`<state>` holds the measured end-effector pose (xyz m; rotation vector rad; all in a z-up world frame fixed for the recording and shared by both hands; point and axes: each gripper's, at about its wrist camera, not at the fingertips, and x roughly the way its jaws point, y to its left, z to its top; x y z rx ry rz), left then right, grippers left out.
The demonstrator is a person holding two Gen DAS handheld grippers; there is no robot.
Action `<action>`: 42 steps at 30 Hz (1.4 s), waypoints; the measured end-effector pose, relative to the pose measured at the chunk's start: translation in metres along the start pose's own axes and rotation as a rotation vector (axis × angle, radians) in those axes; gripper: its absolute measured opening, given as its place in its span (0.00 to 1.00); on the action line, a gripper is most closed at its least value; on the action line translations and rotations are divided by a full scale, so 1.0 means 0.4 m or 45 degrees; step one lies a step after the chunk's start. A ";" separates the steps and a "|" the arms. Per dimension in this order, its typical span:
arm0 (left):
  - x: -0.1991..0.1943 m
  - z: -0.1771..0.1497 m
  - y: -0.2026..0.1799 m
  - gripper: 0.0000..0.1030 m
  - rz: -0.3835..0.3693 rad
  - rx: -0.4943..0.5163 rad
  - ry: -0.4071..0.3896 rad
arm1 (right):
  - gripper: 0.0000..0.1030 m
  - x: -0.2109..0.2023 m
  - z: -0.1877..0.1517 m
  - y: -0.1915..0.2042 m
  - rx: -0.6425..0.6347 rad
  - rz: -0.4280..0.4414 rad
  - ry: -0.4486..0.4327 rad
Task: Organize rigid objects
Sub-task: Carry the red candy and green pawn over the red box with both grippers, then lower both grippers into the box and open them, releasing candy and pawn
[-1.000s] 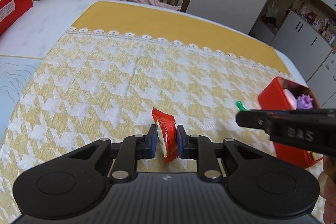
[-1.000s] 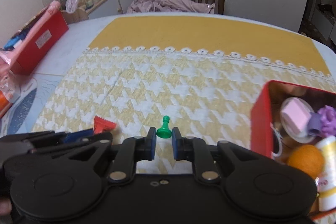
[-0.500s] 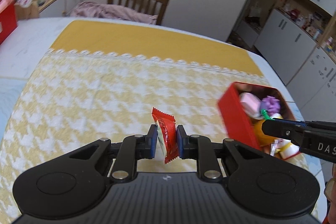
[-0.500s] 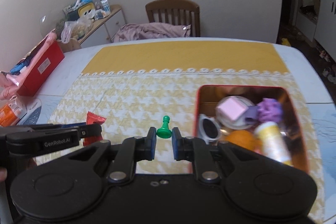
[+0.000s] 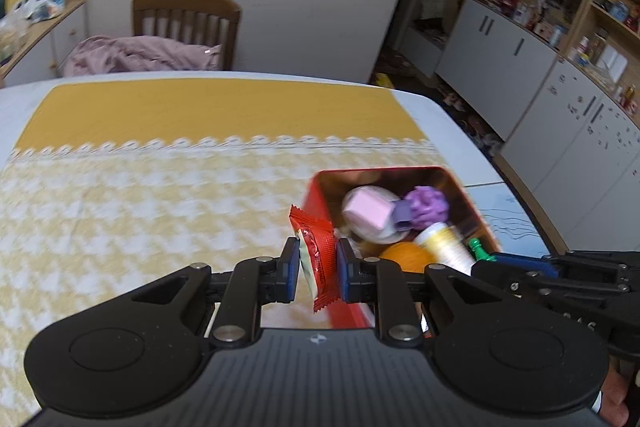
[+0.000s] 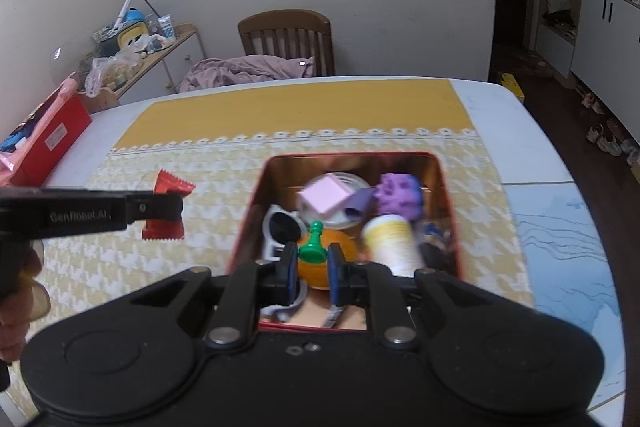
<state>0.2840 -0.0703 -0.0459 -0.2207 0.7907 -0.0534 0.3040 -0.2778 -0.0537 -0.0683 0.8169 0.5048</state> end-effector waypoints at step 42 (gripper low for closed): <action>0.310 0.079 -0.147 0.19 0.036 0.075 0.207 | 0.26 0.107 -0.044 -0.096 -0.165 0.168 0.199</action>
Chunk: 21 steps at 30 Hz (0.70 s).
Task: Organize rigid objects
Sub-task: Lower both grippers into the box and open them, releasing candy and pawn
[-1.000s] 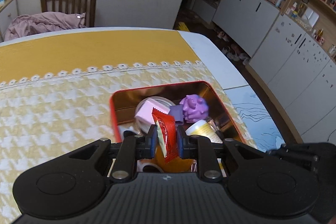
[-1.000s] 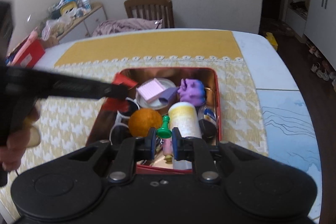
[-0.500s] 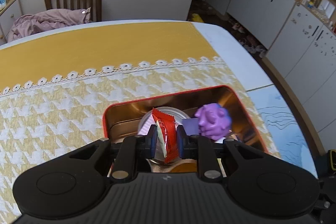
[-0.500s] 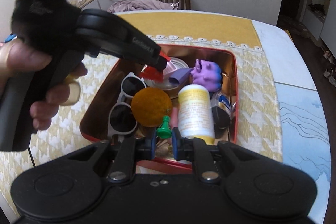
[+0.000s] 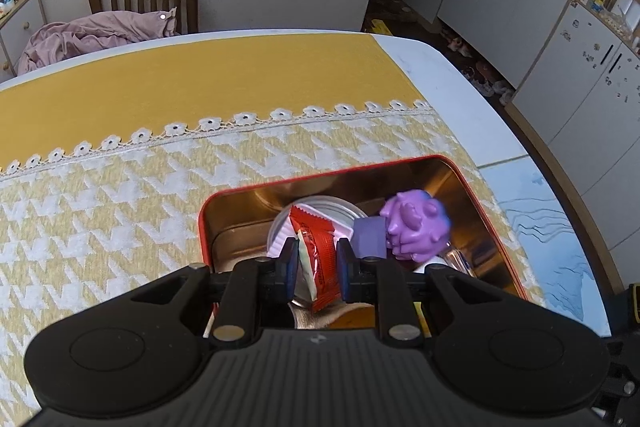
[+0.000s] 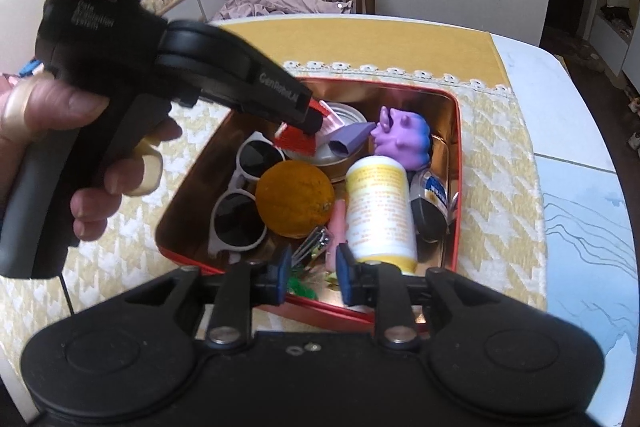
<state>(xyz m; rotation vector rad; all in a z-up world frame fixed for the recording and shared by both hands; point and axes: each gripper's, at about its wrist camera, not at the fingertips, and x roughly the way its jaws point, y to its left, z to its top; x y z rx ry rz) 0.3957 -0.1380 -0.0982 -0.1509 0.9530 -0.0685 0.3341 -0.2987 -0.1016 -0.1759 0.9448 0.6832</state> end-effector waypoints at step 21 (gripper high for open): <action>-0.148 -0.092 -0.025 0.69 0.000 0.001 -0.155 | 0.60 -0.127 0.001 -0.030 -0.034 0.037 -0.164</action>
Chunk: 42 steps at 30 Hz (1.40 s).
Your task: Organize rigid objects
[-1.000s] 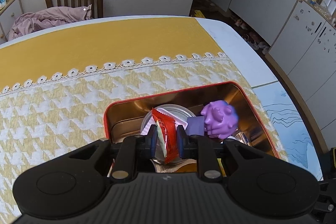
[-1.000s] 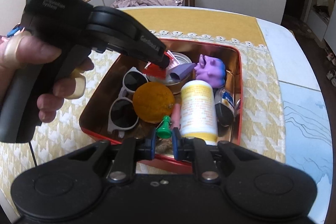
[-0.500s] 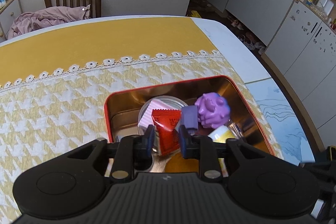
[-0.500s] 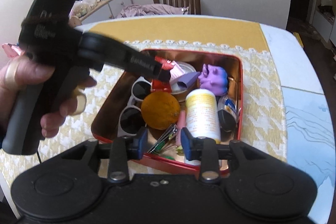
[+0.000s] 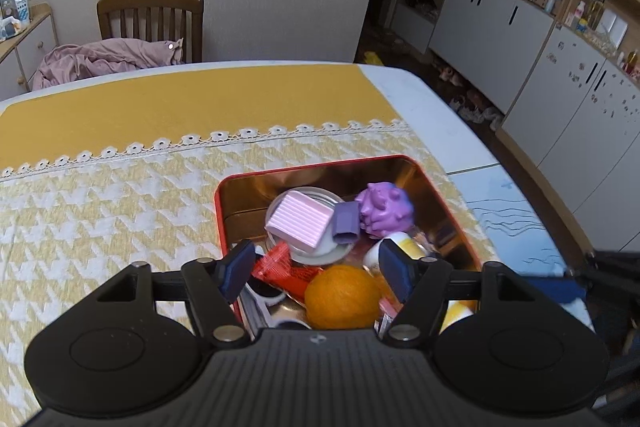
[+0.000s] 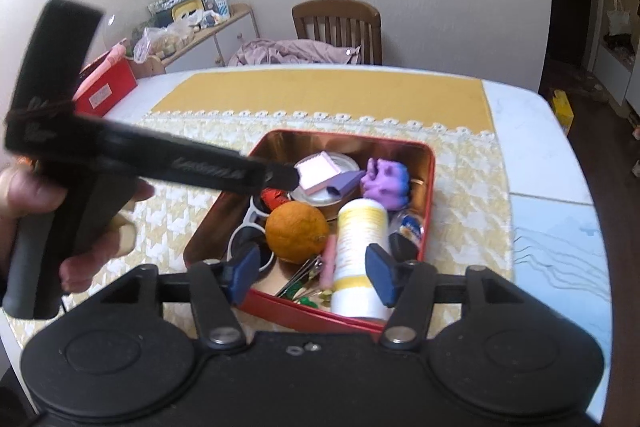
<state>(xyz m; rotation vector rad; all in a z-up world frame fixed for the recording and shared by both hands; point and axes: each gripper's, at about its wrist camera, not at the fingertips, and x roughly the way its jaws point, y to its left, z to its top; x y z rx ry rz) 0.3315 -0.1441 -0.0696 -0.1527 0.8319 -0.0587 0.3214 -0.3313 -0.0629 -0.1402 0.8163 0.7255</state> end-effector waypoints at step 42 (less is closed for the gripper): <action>-0.299 -0.183 -0.009 0.87 -0.054 0.126 -0.108 | 1.00 -0.175 -0.100 0.108 0.253 -0.386 -0.260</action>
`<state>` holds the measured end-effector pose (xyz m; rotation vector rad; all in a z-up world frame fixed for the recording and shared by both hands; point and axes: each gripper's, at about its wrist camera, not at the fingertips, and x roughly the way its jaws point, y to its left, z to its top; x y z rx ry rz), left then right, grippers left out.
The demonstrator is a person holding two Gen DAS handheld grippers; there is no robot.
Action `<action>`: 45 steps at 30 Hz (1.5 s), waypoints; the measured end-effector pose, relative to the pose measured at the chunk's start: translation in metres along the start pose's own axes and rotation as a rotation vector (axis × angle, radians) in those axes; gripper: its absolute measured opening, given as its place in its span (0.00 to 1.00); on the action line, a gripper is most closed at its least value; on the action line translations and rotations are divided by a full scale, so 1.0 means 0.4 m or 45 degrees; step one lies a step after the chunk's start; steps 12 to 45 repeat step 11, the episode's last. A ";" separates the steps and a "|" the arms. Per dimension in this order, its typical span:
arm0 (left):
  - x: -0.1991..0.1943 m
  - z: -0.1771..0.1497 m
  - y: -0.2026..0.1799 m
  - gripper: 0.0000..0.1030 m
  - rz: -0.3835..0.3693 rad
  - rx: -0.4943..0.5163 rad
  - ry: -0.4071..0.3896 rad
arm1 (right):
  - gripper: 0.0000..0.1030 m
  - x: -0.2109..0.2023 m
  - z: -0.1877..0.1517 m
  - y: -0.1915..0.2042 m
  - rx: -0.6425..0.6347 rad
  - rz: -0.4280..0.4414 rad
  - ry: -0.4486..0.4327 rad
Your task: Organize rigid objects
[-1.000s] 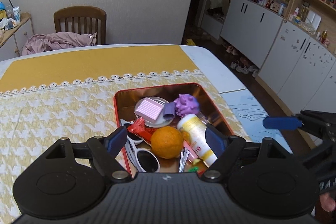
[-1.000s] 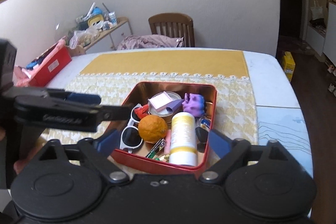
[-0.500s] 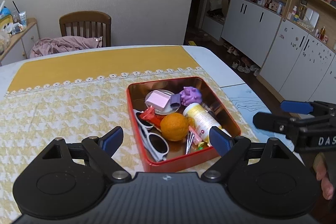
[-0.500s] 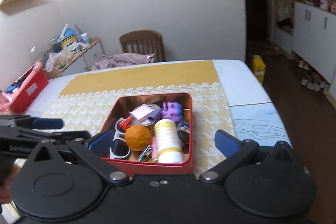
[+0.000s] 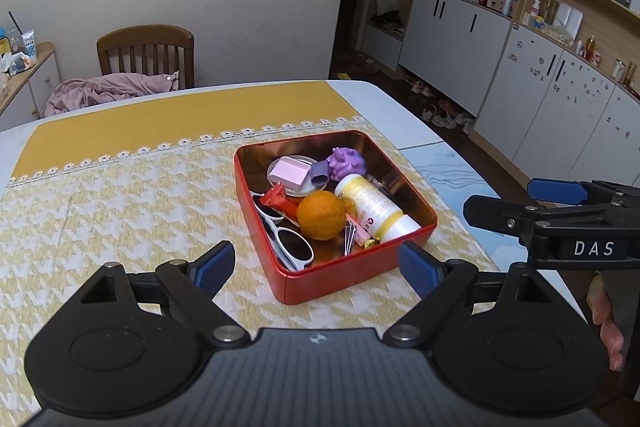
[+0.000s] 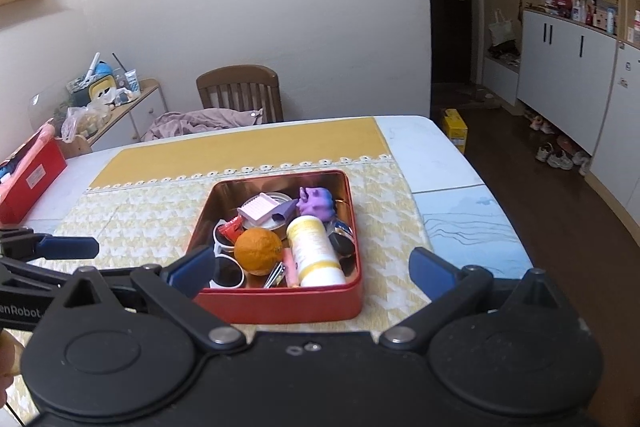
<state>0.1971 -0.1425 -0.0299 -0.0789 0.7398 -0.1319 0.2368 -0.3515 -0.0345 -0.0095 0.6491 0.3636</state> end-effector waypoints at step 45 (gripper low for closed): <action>-0.009 -0.011 0.013 0.87 -0.031 0.015 0.009 | 1.00 -0.019 -0.027 0.028 0.024 -0.061 0.009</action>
